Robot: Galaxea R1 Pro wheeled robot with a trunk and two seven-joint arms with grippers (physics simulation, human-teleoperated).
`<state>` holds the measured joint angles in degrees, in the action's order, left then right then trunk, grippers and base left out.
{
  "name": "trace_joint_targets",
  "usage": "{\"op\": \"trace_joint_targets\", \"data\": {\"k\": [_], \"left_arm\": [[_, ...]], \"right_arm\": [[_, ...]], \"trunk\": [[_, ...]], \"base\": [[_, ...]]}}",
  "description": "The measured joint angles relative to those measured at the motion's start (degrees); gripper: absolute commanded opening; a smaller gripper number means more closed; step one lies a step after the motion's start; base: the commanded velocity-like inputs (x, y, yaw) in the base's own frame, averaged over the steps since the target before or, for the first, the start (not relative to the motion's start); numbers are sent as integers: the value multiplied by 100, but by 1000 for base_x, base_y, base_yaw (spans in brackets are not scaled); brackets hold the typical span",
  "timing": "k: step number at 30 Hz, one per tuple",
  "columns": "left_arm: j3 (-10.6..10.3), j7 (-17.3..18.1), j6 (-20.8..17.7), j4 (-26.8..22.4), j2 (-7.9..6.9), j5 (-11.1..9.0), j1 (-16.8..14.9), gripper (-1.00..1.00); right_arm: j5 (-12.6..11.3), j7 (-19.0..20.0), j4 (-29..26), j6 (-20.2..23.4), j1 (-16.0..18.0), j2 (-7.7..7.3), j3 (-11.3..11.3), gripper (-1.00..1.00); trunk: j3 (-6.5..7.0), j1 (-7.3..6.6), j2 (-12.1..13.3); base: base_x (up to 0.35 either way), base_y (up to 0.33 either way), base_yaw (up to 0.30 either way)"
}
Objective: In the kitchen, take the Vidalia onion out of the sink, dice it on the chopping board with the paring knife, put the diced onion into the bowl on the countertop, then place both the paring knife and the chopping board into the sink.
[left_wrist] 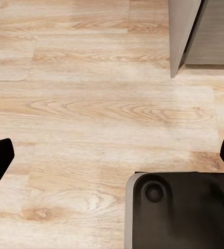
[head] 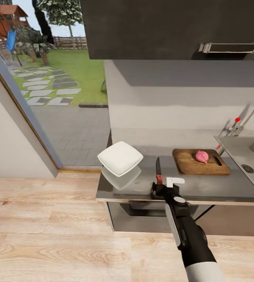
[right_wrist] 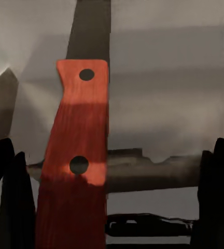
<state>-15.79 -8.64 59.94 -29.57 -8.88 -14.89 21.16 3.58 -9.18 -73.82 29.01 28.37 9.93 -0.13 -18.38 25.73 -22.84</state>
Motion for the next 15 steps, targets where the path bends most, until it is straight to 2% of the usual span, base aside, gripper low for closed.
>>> {"op": "trace_joint_targets", "data": {"k": [2,3,15], "left_arm": [[0,0,0,0,0,0,-1,100],[0,0,0,0,0,0,-1,100],[2,0,0,-1,6,1,-5,100]], "right_arm": [[16,-2,-17,3,0,2,-95,100],[15,-6,-23,7,0,2,-111,-100],[17,-32,-38,15,0,2,-173,-100]], "trunk": [[0,0,0],[0,0,1],[0,0,0]], "base": [[0,0,0],[0,0,0],[0,0,0]]}}
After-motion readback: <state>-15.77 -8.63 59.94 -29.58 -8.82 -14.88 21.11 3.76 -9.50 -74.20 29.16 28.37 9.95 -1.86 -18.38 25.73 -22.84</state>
